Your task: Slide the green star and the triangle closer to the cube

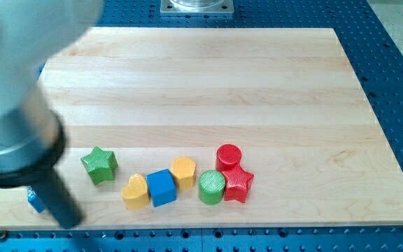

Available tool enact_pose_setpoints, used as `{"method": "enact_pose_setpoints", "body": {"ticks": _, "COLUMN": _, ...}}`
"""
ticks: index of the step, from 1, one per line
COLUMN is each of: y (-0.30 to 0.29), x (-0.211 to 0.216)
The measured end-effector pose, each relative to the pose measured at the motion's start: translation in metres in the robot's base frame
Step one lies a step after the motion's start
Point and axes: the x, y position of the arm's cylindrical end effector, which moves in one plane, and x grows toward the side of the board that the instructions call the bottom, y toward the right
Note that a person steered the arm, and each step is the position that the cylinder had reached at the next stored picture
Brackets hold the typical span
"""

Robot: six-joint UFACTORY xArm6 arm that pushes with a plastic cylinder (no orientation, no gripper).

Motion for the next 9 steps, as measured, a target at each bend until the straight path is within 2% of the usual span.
{"method": "enact_pose_setpoints", "body": {"ticks": 1, "y": -0.066, "x": -0.003}}
{"method": "enact_pose_setpoints", "body": {"ticks": 2, "y": -0.024, "x": -0.033}}
{"method": "enact_pose_setpoints", "body": {"ticks": 3, "y": 0.05, "x": -0.053}}
{"method": "enact_pose_setpoints", "body": {"ticks": 5, "y": -0.025, "x": -0.077}}
{"method": "enact_pose_setpoints", "body": {"ticks": 6, "y": 0.041, "x": -0.086}}
{"method": "enact_pose_setpoints", "body": {"ticks": 8, "y": 0.09, "x": -0.088}}
{"method": "enact_pose_setpoints", "body": {"ticks": 9, "y": 0.094, "x": -0.085}}
